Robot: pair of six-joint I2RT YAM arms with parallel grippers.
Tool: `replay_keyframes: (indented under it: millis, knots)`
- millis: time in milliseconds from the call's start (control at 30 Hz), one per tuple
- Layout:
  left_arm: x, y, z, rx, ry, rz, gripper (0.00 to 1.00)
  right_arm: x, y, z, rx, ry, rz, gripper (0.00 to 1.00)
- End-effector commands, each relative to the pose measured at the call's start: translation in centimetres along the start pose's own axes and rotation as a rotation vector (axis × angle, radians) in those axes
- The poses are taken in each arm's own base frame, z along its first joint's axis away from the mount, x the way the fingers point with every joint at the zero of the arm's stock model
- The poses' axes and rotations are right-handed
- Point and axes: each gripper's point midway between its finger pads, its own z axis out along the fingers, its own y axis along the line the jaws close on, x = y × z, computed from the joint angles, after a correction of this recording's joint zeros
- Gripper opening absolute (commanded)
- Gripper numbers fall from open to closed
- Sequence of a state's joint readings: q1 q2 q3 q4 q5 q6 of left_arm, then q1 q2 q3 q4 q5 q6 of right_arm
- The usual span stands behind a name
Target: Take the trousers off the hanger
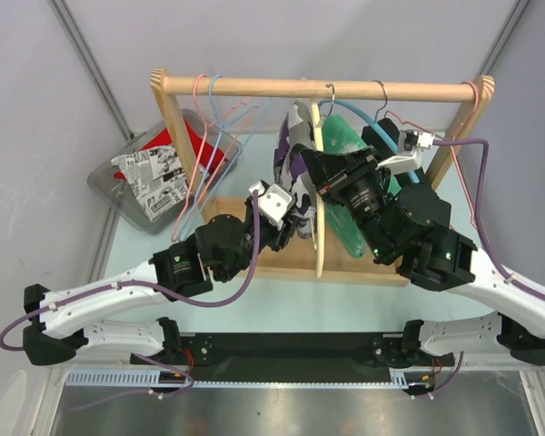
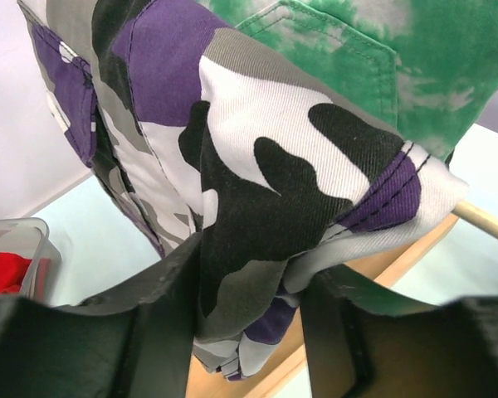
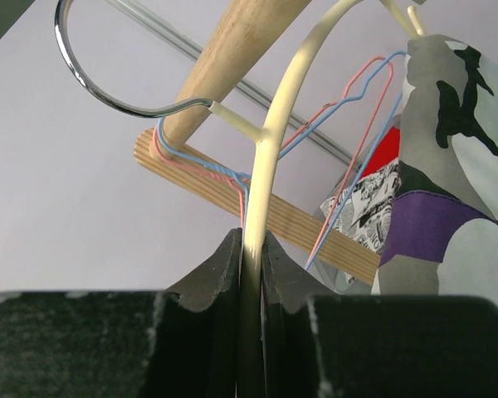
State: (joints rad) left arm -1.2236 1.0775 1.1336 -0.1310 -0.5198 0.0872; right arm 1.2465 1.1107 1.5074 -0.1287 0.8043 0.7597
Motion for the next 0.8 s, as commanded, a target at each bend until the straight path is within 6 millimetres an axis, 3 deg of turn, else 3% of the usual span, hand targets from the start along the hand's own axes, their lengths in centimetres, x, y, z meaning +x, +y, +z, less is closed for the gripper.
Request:
replay_keyframes:
  millis: [0,100,167,267,600,700,767]
  knots:
    - [-0.7,3.7,-0.5,-0.161,0.007,0.023,0.46,-8.3,6.3,-2.2,-0.18,-0.142,0.257,0.0]
    - [-0.4,4.3,-0.8,-0.183,0.02,0.038,0.47,-8.3,6.1,-2.3,-0.176,-0.142,0.253,0.0]
    - [-0.2,4.5,-1.3,-0.184,0.02,0.035,0.58,-8.4,6.1,-2.3,-0.176,-0.145,0.25,0.0]
    - [0.4,4.5,-1.8,-0.174,0.018,0.027,0.67,-8.7,6.2,-2.4,-0.179,-0.148,0.25,0.0]
    - [1.3,3.9,-1.3,-0.151,0.027,0.049,0.65,-8.7,6.9,-2.3,-0.195,-0.141,0.258,0.0]
    - [0.9,3.3,-0.9,-0.124,0.005,0.021,0.69,-8.6,6.9,-2.4,-0.197,-0.136,0.277,0.0]
    - [0.6,2.7,-0.4,-0.105,-0.003,-0.001,0.77,-8.0,6.9,-2.1,-0.194,-0.126,0.285,0.0]
